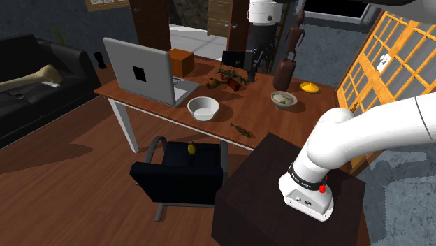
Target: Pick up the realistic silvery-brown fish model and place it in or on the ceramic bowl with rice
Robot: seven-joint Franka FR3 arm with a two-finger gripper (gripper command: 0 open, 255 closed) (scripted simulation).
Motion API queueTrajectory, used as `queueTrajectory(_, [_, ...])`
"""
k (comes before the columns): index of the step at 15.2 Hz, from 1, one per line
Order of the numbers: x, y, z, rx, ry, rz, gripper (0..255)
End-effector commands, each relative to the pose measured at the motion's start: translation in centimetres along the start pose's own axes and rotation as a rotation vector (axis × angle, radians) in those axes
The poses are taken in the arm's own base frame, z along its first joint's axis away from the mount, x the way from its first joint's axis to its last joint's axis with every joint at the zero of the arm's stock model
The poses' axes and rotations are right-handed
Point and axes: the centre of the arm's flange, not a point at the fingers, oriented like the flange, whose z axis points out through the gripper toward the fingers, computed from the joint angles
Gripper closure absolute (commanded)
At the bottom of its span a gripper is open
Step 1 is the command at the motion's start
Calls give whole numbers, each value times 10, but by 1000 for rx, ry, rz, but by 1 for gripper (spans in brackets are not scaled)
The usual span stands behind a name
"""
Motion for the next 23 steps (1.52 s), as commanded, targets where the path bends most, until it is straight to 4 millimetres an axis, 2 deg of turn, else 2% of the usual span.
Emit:
queueTrajectory(1, [0, 0, 0, 0, 0, 0, 0])
queueTrajectory(23, [111, 95, 248, -32, 9, 36, 0])
